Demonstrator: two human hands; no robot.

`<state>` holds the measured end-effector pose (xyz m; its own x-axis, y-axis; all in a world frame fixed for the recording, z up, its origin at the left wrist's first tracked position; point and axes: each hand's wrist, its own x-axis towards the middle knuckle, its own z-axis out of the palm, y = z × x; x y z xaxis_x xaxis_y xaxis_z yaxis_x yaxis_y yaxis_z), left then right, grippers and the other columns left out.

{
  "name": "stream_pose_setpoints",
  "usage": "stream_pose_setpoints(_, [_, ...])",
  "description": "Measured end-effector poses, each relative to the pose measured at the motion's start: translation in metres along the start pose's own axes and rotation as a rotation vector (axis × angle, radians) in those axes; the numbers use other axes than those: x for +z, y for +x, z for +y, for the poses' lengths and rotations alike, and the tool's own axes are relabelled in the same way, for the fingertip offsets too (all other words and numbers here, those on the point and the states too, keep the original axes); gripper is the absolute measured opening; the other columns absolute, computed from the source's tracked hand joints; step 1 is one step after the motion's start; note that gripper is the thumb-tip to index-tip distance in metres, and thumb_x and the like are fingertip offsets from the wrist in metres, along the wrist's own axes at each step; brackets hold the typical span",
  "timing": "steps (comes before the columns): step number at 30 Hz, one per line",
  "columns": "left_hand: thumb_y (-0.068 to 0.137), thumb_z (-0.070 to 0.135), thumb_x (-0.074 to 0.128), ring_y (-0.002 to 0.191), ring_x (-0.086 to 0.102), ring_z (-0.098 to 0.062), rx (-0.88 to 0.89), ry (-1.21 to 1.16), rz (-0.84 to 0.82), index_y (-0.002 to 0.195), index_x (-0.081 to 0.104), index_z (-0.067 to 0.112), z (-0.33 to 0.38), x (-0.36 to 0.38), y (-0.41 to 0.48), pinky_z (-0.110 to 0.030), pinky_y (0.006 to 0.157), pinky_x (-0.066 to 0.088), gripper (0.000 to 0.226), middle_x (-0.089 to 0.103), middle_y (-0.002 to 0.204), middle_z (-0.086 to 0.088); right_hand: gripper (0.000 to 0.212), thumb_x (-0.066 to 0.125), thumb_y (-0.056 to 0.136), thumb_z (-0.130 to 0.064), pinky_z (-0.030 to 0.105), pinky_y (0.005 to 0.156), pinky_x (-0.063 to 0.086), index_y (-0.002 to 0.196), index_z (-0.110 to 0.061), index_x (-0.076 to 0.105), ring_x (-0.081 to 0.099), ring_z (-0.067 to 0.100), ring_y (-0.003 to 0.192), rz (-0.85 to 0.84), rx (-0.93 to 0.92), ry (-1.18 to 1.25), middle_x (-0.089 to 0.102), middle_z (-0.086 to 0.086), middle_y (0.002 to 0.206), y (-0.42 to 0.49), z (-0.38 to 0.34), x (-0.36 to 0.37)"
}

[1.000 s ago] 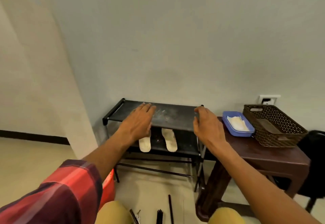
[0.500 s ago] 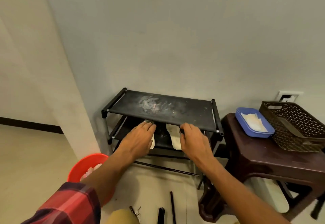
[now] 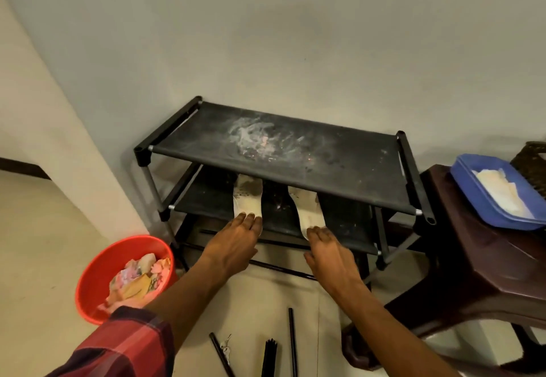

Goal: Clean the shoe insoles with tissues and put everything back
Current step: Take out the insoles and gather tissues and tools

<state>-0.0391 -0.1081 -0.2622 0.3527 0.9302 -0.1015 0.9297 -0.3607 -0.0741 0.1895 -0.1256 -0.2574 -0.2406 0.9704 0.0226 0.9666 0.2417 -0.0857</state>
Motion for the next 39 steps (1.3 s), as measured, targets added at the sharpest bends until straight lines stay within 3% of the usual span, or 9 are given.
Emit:
stream_pose_setpoints(6, [0.097,0.005,0.054,0.152,0.026,-0.032,0.015,0.124,0.036,0.159,0.018,0.009,-0.010,0.016,0.012,-0.045,0.126,0.021,0.071,0.027,0.164,-0.016,0.054,0.071,0.086,-0.008,0.033,0.087,0.058,0.136,-0.015,0.052,0.054,0.023,0.126,-0.010,-0.006,-0.162,0.058,0.010,0.134,0.011,0.006,0.012])
stream_pose_setpoints(10, [0.099,0.005,0.051,0.150,0.032,-0.031,-0.023,0.100,0.097,0.159,0.021,0.007,-0.010,0.000,-0.007,-0.044,0.124,0.026,0.067,0.031,0.163,-0.017,0.049,0.088,0.064,-0.005,0.032,0.058,0.061,0.108,-0.011,0.069,0.070,0.023,0.093,0.031,-0.021,-0.203,0.072,0.010,0.102,0.004,-0.001,-0.001])
stream_pose_setpoints(13, [0.084,-0.001,0.058,0.127,0.060,-0.035,-0.047,0.081,0.220,0.144,0.050,0.000,-0.015,-0.023,-0.047,-0.045,0.108,0.048,0.061,0.058,0.142,-0.022,0.045,0.094,0.051,-0.005,0.029,0.049,0.056,0.090,-0.010,0.071,0.071,0.022,0.073,0.138,-0.084,-0.138,0.072,0.009,0.084,-0.013,-0.021,-0.026])
stream_pose_setpoints(15, [0.064,0.000,0.074,0.101,0.074,-0.034,-0.021,0.079,0.269,0.123,0.069,0.001,-0.021,-0.041,-0.084,-0.043,0.088,0.061,0.059,0.073,0.116,-0.021,0.046,0.096,0.049,-0.007,0.029,0.052,0.057,0.089,-0.011,0.071,0.071,0.021,0.072,0.191,-0.149,-0.093,0.072,0.009,0.084,-0.030,-0.043,-0.041])
stream_pose_setpoints(18, [0.046,0.004,0.091,0.095,0.076,-0.028,-0.050,0.108,0.261,0.116,0.075,0.005,-0.031,-0.066,-0.160,-0.039,0.082,0.063,0.072,0.077,0.109,-0.015,0.049,0.096,0.047,-0.007,0.030,0.057,0.059,0.090,-0.011,0.073,0.073,0.022,0.077,0.245,-0.253,-0.032,0.073,0.009,0.087,-0.066,-0.087,-0.066])
stream_pose_setpoints(26, [0.052,0.000,0.082,0.095,0.077,-0.026,-0.225,0.187,0.218,0.116,0.076,0.006,-0.054,-0.104,-0.357,-0.037,0.079,0.063,0.065,0.077,0.111,-0.012,0.036,0.092,0.056,-0.009,0.029,0.048,0.056,0.084,-0.015,0.069,0.071,0.020,0.075,0.370,-0.550,0.023,0.071,0.004,0.082,-0.133,-0.215,-0.120])
stream_pose_setpoints(29, [0.070,0.002,0.055,0.095,0.077,-0.027,-0.333,0.218,0.251,0.115,0.076,0.004,-0.068,-0.112,-0.405,-0.039,0.080,0.063,0.050,0.077,0.110,-0.014,0.038,0.092,0.057,-0.012,0.028,0.045,0.053,0.088,-0.016,0.070,0.070,0.019,0.076,0.376,-0.626,0.019,0.071,0.003,0.083,-0.144,-0.260,-0.136])
stream_pose_setpoints(33, [0.055,-0.005,0.078,0.094,0.077,-0.031,-0.510,0.203,0.221,0.114,0.076,0.001,-0.093,-0.103,-0.443,-0.042,0.080,0.063,0.059,0.076,0.108,-0.018,0.037,0.087,0.070,-0.017,0.028,0.055,0.059,0.103,-0.015,0.070,0.073,0.018,0.085,0.316,-0.708,0.020,0.074,0.005,0.097,-0.140,-0.308,-0.139])
stream_pose_setpoints(39, [0.049,-0.016,0.081,0.090,0.075,-0.041,-0.729,0.133,0.156,0.114,0.072,-0.007,-0.135,-0.025,-0.471,-0.048,0.078,0.063,0.066,0.074,0.105,-0.026,0.024,0.073,0.085,-0.020,0.034,0.057,0.060,0.107,-0.018,0.067,0.072,0.019,0.083,0.198,-0.880,-0.035,0.073,0.001,0.097,-0.095,-0.372,-0.085])
